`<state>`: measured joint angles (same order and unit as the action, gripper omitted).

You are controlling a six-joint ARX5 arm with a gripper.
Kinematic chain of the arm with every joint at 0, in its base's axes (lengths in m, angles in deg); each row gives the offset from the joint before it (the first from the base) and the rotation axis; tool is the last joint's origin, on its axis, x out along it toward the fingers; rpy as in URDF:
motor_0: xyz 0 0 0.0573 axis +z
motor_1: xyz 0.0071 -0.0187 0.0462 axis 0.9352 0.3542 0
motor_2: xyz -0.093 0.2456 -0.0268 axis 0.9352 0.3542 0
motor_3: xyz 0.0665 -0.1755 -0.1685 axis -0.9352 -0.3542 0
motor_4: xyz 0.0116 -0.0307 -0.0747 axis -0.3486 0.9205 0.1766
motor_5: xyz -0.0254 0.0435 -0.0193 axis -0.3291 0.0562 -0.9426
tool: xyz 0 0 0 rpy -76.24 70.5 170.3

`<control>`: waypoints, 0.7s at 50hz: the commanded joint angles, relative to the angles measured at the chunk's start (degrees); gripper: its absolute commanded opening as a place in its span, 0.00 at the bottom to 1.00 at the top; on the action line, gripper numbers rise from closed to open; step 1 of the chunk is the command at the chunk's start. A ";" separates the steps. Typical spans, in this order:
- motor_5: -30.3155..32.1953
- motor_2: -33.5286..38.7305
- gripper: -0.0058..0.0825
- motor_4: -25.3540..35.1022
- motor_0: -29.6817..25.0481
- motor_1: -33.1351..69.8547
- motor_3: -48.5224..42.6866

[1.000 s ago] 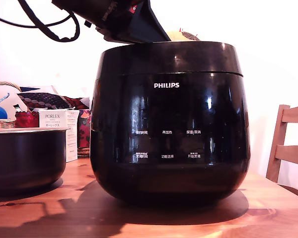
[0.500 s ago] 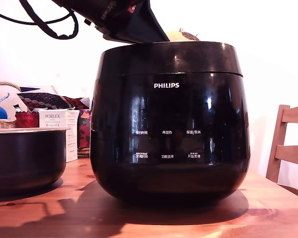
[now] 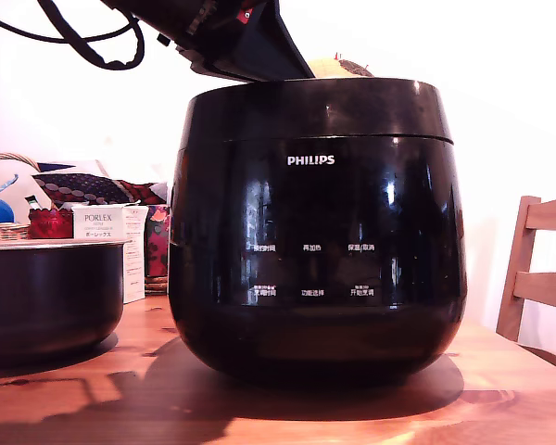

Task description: Open the rice cooker by pressing the large metal button on the top of its lid with medium force

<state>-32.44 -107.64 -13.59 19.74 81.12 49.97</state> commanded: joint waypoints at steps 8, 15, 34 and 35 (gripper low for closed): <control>-0.39 7.93 0.04 -1.03 0.66 9.18 -6.67; -2.47 5.49 0.04 -0.42 0.66 8.52 -6.64; -5.81 3.41 0.04 0.98 0.66 2.71 -0.63; -5.81 3.41 0.04 0.96 0.66 2.32 -0.68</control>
<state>-38.01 -108.91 -12.28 19.87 81.34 52.85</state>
